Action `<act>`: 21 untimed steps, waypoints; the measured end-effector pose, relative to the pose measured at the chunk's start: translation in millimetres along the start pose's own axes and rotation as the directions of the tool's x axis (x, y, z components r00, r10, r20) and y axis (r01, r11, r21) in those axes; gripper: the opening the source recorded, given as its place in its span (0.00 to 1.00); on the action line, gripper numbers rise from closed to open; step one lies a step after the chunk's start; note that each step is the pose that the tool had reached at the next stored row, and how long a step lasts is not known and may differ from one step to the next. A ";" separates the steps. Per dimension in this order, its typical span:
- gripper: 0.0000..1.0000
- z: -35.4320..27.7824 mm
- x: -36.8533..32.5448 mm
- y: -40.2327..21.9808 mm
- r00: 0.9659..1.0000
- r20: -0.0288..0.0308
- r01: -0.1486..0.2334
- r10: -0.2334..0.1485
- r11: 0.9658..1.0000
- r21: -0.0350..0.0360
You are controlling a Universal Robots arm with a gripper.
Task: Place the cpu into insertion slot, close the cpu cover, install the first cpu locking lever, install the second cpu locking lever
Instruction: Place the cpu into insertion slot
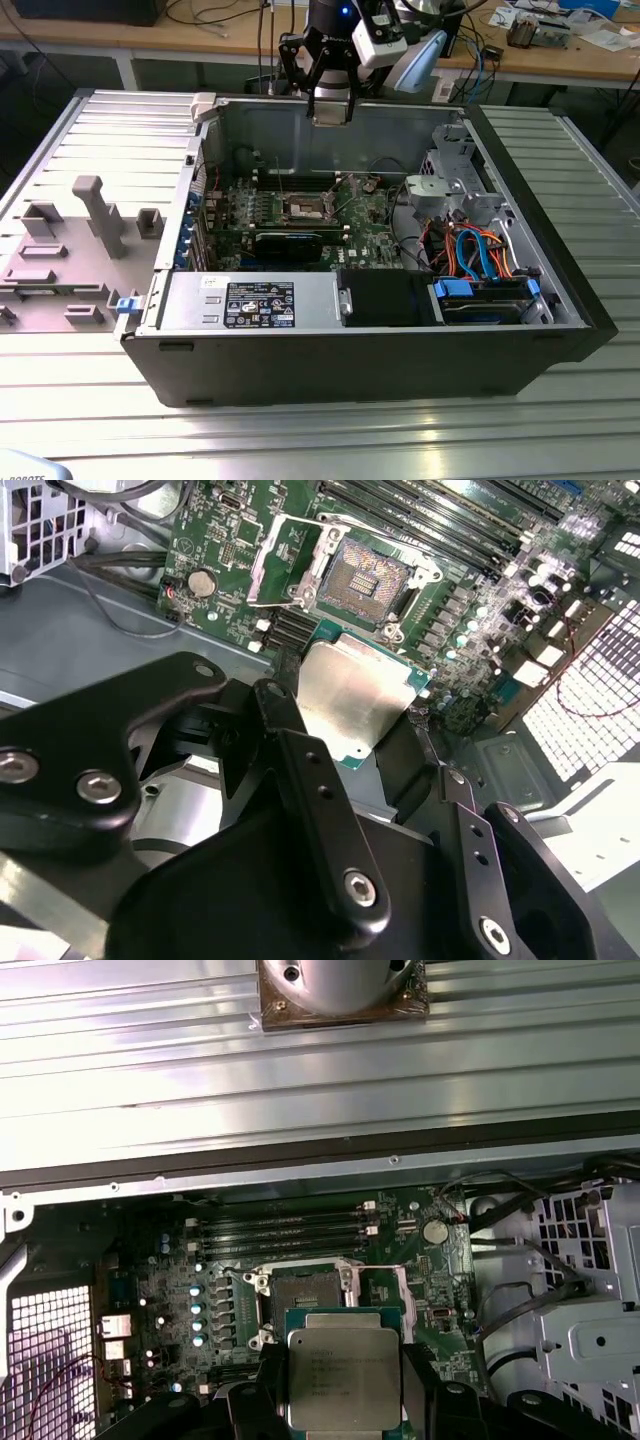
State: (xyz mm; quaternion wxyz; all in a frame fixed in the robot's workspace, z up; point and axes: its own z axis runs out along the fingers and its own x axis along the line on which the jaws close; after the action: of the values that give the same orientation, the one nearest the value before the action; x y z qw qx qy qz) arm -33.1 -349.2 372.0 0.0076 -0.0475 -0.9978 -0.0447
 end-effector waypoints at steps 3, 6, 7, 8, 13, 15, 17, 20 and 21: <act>0.54 0.0 0.0 0.0 1.000 0.000 -0.001 0.001 1.000 0.000; 0.54 0.0 0.0 0.0 1.000 0.000 -0.001 0.001 1.000 0.000; 0.54 0.0 0.0 0.0 1.000 0.000 -0.001 0.001 1.000 0.000; 0.54 0.0 0.0 0.0 1.000 0.000 -0.001 0.001 1.000 0.000; 0.54 0.0 0.0 0.0 1.000 0.000 -0.001 0.001 1.000 0.000; 0.54 0.0 0.0 0.0 1.000 0.000 -0.001 0.001 1.000 0.000; 0.54 0.0 -0.1 0.0 1.000 0.000 -0.005 0.005 1.000 0.000; 0.54 0.0 0.0 0.0 0.999 0.004 -0.045 0.045 0.999 -0.001; 0.54 0.0 0.0 0.0 0.999 0.004 -0.046 0.046 0.999 -0.001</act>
State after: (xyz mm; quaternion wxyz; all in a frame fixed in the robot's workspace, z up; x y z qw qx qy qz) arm -33.0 -349.2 372.0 0.0066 -0.0705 -0.9965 -0.0448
